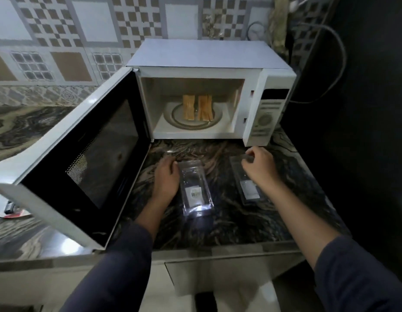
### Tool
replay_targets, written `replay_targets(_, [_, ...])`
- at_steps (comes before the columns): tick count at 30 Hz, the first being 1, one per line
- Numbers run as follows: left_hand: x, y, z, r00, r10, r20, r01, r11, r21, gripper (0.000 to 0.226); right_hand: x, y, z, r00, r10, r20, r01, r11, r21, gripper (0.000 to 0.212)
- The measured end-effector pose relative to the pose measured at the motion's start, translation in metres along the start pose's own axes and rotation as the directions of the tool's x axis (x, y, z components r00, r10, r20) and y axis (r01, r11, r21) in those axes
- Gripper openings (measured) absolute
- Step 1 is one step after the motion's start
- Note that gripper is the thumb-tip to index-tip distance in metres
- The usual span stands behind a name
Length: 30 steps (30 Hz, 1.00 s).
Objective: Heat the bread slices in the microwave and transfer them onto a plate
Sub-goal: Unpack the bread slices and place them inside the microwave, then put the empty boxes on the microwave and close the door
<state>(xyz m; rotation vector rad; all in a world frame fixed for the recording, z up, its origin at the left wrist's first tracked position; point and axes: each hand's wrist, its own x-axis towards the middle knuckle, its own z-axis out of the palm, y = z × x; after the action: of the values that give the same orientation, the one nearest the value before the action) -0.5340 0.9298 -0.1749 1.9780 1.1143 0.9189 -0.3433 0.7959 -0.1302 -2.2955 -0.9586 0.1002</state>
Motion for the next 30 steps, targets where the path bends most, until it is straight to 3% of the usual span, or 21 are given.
replay_targets(4, [-0.022, 0.049, 0.024, 0.993, 0.104, -0.054, -0.109, 0.99, -0.086, 0.027, -0.024, 0.031, -0.008, 0.992, 0.065, -0.11, -0.068, 0.998, -0.019, 0.024])
replay_targets(8, [-0.058, 0.084, 0.065, 0.994, 0.041, 0.098, -0.031, 0.995, -0.096, 0.027, -0.033, 0.061, -0.009, 0.97, 0.232, -0.068, -0.229, 0.972, 0.046, 0.034])
replay_targets(13, [-0.091, 0.084, 0.119, 0.886, -0.335, 0.32, 0.37, 0.927, -0.055, 0.042, -0.034, 0.089, -0.004, 0.876, 0.419, 0.238, -0.463, 0.87, 0.172, 0.039])
replay_targets(15, [-0.098, 0.085, 0.13, 0.864, -0.386, 0.324, 0.418, 0.908, -0.033, 0.043, -0.036, 0.095, -0.003, 0.811, 0.441, 0.384, -0.556, 0.786, 0.271, 0.02])
replay_targets(18, [-0.099, 0.088, 0.138, 0.859, -0.42, 0.294, 0.452, 0.891, -0.049, 0.031, -0.037, 0.1, -0.002, 0.717, 0.428, 0.55, -0.672, 0.632, 0.385, 0.022])
replay_targets(23, [-0.104, 0.079, 0.151, 0.854, -0.457, 0.247, 0.5, 0.854, -0.147, 0.012, -0.037, 0.108, -0.003, 0.681, 0.4, 0.613, -0.71, 0.564, 0.421, 0.024])
replay_targets(30, [-0.101, 0.076, 0.156, 0.774, -0.589, 0.232, 0.633, 0.708, -0.315, 0.007, -0.035, 0.113, -0.005, 0.705, 0.385, 0.596, -0.68, 0.605, 0.414, 0.023])
